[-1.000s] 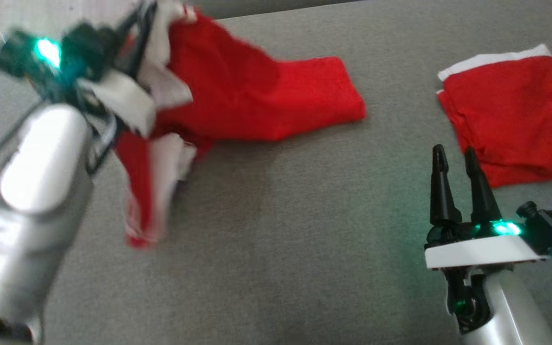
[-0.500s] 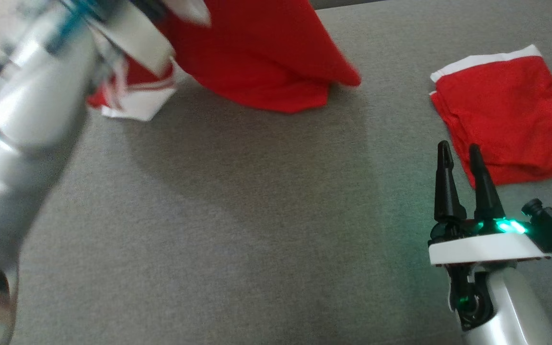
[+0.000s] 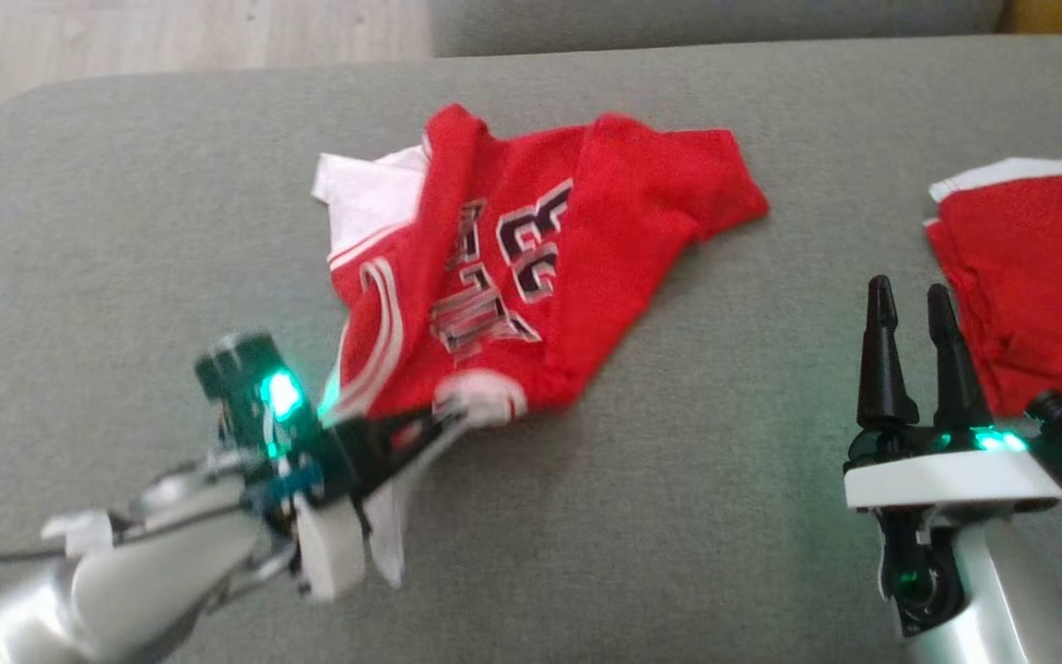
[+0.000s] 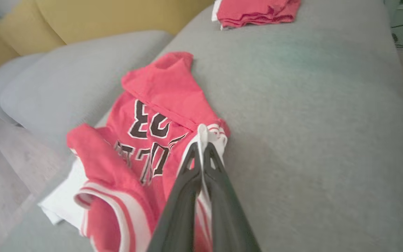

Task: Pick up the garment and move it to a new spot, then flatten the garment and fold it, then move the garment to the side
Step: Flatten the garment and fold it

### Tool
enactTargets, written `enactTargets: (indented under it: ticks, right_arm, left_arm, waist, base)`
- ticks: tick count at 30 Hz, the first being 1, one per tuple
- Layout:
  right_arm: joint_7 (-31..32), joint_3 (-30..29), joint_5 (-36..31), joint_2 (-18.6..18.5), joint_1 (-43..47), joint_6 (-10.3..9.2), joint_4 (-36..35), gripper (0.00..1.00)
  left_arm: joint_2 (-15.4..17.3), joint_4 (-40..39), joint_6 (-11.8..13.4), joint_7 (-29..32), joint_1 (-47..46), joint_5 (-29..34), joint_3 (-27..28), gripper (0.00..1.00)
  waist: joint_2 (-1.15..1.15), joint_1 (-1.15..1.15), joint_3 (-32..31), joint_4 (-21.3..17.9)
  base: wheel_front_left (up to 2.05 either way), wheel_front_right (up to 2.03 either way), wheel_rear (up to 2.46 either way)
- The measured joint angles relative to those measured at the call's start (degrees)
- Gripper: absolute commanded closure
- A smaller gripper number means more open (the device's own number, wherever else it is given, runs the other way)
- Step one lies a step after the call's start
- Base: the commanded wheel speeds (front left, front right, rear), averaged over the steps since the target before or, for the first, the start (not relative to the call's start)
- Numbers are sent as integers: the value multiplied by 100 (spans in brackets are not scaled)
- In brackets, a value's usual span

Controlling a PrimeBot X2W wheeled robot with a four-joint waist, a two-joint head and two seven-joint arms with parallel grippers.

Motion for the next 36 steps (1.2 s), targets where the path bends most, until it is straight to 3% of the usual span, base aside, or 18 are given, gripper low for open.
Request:
enactTargets:
  ticks: [5,6,7,12,16,26,32,36]
  right_arm:
    - [0,-7,-1,0,0,0,49,0]
    - [0,-5,-1,0,0,0,64,0]
    - [0,-4,-1,1,0,0,67,0]
    - [0,-4,-44,0,8,0,94,0]
    - [0,-5,-56,0,40,0,98,0]
    - [0,-70,-283,1,175,0,-323,0]
    - [0,-92,-467,2,281,0,-486,0]
    - [0,-76,-521,2,415,0,-544,0]
  left_arm:
    - [104,-207,1,309,469,-130,-151,100]
    - [73,-198,4,434,606,-218,-156,11]
    - [51,-187,8,476,676,-292,-158,0]
    - [-93,-118,202,516,854,-378,-169,0]
    - [-116,-114,523,387,860,-597,66,0]
    - [-350,-369,1878,-751,1242,-1905,1912,0]
    - [-678,-527,2237,-857,1811,-2024,2759,0]
    - [-1169,-637,2241,-872,2579,-1826,3497,0]
  waist:
    - [0,0,-88,209]
    - [0,0,-116,266]
    - [0,0,-127,286]
    - [0,0,-205,336]
    - [0,0,-285,364]
    - [0,0,-467,410]
    - [0,0,-504,443]
    - [0,0,-510,461]
  base:
    - [0,0,0]
    - [0,0,0]
    - [0,0,0]
    - [0,0,0]
    - [0,0,0]
    - [0,0,0]
    - [0,0,0]
    - [0,0,0]
